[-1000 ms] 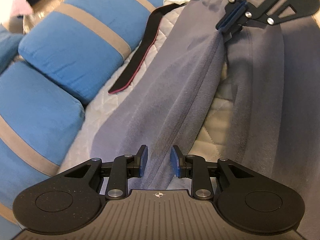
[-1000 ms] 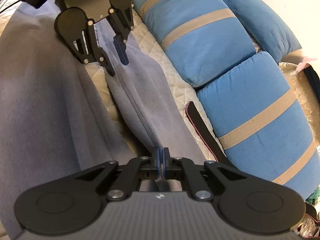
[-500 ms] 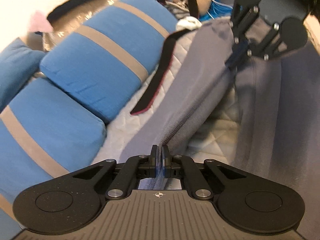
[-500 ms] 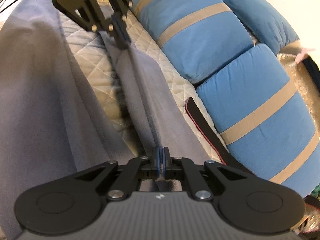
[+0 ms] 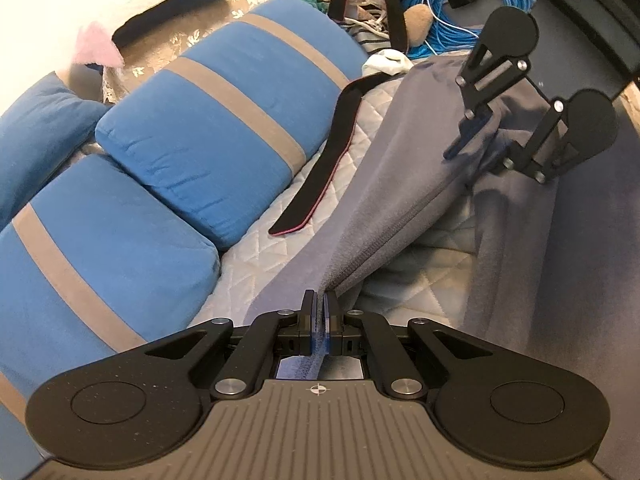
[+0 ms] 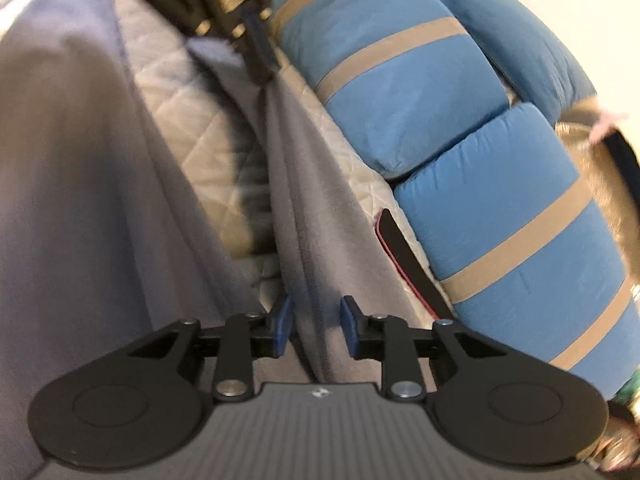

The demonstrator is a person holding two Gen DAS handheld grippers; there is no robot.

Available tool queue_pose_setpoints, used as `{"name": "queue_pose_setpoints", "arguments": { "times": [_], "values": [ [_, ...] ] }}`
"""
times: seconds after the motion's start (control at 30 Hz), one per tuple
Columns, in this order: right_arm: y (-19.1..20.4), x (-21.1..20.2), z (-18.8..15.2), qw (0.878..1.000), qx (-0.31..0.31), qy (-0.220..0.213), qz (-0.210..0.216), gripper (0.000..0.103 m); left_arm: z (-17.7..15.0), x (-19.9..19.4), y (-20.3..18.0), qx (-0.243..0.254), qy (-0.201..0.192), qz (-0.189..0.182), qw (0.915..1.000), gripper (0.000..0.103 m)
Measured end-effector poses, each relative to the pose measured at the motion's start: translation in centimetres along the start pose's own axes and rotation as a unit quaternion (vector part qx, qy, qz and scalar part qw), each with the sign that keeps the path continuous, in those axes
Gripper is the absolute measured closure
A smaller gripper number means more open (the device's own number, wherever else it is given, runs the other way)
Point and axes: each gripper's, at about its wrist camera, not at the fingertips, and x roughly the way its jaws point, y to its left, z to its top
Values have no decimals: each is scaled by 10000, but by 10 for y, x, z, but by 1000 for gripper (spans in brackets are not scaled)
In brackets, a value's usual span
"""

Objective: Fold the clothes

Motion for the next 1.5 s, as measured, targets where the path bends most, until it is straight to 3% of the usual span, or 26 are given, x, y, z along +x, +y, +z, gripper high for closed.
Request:
{"name": "queue_pose_setpoints", "arguments": {
  "times": [0.03, 0.13, 0.4, 0.57, 0.6, 0.67, 0.73, 0.77, 0.8, 0.9, 1.0, 1.1, 1.2, 1.3, 1.37, 1.47, 1.5],
  "values": [
    [2, 0, -1, 9999, -126, 23, -27, 103, -1, 0, 0, 14, 0, -29, 10000, 100],
    [3, -2, -1, 9994, -340, 22, -65, 103, -3, 1, -3, 130, 47, -55, 9999, 100],
    [8, -7, -5, 9925, -1129, 298, 373, 103, -16, 20, -30, 637, 476, -379, 9961, 100],
    [9, 5, -7, 9920, -951, 473, 675, 103, -23, 33, -43, 730, 767, -437, 9934, 99],
    [8, 6, -8, 9934, -844, 461, 621, 87, -22, 33, -39, 593, 806, -471, 9939, 99],
    [-3, 4, -9, 9971, -456, 431, 442, 64, -21, 30, -30, 344, 876, -502, 9943, 93],
    [-12, 0, -9, 9992, -138, 343, 165, 10, -23, 25, -16, 1, 985, -424, 9942, 73],
    [-20, -6, -11, 9997, 30, 230, 1, 0, -25, 21, -7, -206, 984, -288, 9945, 60],
    [-29, -13, -14, 9996, 241, 98, -78, 0, -26, 16, 1, -413, 982, -152, 9942, 55],
    [-63, -30, -23, 9929, 1188, 25, -46, 0, -31, -6, 25, -1043, 793, 317, 9909, 52],
    [-103, -43, -41, 9672, 2519, 123, 296, 0, -36, -36, 46, -1810, 460, 545, 9809, 43],
    [-138, -58, -71, 9239, 3791, 25, 520, 0, -40, -70, 65, -2697, 10, 702, 9604, 24],
    [-158, -69, -96, 8811, 4660, 314, 737, 0, -45, -93, 77, -2934, -78, 644, 9538, 22],
    [-167, -80, -111, 8600, 4964, 456, 1087, 0, -46, -111, 92, -3140, 115, 429, 9484, 22],
    [-172, -85, -121, 8372, 5237, 515, 1487, 0, -47, -122, 106, -3411, 196, 187, 9396, 22],
    [-184, -91, -136, 7975, 5682, 614, 1931, 0, -59, -138, 124, -3924, 0, -96, 9198, 21],
    [-187, -93, -138, 7913, 5761, 598, 1958, 0, -62, -143, 129, -3943, -15, -159, 9189, 21]
  ]
}}
